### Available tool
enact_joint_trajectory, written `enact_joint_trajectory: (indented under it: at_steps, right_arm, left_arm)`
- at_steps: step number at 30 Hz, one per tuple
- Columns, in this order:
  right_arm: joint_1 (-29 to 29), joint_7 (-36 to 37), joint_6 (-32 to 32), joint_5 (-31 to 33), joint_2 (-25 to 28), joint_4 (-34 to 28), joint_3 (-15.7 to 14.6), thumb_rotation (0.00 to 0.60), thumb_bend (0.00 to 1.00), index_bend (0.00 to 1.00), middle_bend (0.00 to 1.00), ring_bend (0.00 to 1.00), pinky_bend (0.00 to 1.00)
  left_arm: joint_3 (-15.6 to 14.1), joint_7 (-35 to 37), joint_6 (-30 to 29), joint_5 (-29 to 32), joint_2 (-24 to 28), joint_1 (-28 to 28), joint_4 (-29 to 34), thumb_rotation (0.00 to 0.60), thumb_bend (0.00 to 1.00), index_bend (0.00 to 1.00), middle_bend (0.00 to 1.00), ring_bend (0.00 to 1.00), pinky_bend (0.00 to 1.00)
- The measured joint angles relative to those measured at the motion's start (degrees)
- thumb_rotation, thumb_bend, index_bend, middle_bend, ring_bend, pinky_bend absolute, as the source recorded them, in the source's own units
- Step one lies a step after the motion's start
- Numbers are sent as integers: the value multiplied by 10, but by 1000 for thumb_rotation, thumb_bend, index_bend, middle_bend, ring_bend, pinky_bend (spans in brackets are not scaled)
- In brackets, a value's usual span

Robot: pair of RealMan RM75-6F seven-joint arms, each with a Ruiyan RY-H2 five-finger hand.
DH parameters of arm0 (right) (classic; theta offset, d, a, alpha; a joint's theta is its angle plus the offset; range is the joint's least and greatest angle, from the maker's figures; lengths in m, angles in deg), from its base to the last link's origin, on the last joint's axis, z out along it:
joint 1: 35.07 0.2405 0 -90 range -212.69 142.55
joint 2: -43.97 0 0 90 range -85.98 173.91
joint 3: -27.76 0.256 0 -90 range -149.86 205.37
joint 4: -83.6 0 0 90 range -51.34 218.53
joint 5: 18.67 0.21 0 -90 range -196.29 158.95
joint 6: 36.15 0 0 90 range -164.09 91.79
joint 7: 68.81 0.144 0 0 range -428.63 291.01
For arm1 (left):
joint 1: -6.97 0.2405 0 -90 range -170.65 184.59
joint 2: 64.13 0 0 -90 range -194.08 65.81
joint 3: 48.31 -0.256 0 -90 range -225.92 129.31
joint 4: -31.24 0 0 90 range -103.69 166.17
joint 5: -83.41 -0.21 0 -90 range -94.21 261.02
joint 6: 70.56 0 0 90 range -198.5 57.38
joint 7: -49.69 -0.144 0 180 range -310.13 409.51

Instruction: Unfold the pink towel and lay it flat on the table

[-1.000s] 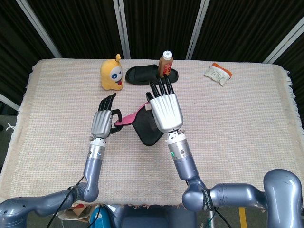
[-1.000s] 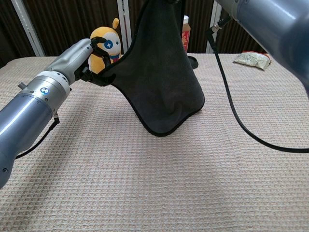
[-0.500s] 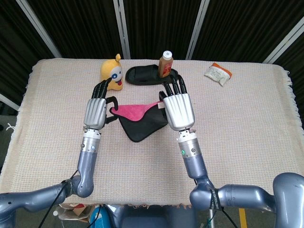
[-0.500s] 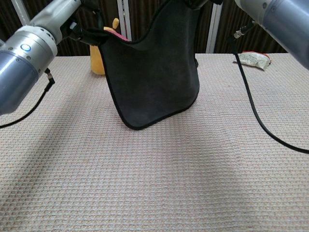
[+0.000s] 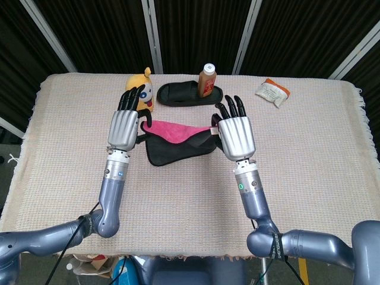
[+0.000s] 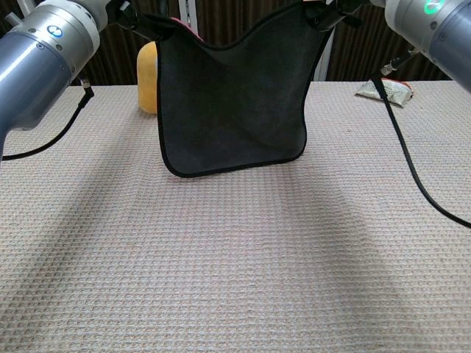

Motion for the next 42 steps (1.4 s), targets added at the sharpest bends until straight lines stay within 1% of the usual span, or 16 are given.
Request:
enact_joint_trajectory:
  at_steps: [8,14,19,22,29,33,38,42]
  right_arm:
    - [2,43,-17,-4,9,47,21,600,499,663,301,125,120]
    - [11,68,-32,-9,9,83,33,600,499,663,301,125,124]
    - [25,86,-46,-9,2,122,45,600,498,663,302,125,125]
    - [35,97,-56,-6,-4,150,52,600,499,663,302,125,126]
    - [49,128,-72,-5,-16,199,61,600,498,665,303,127,126]
    - [50,137,-76,-6,-25,215,55,600,499,665,303,127,127]
    - [37,138,-66,-16,-26,200,37,600,499,673,308,128,126]
    - [15,129,-50,-24,-25,163,12,600,499,674,310,129,127]
  left_arm:
    - [21,-17,0,24,2,-30,-2,600,541,674,34,0,0]
    - [39,-28,14,53,2,-61,-13,600,541,674,36,0,0]
    - [51,-35,23,68,-3,-90,-41,600,542,674,36,0,0]
    - [53,-33,29,74,-9,-105,-67,600,541,674,37,0,0]
    - [49,-20,44,80,-24,-136,-127,600,541,673,37,0,0]
    - [42,-6,52,79,-33,-149,-152,600,541,674,37,0,0]
    - [23,14,46,73,-39,-143,-147,600,541,674,39,0,0]
    - [2,19,39,70,-38,-124,-118,600,541,676,39,0,0]
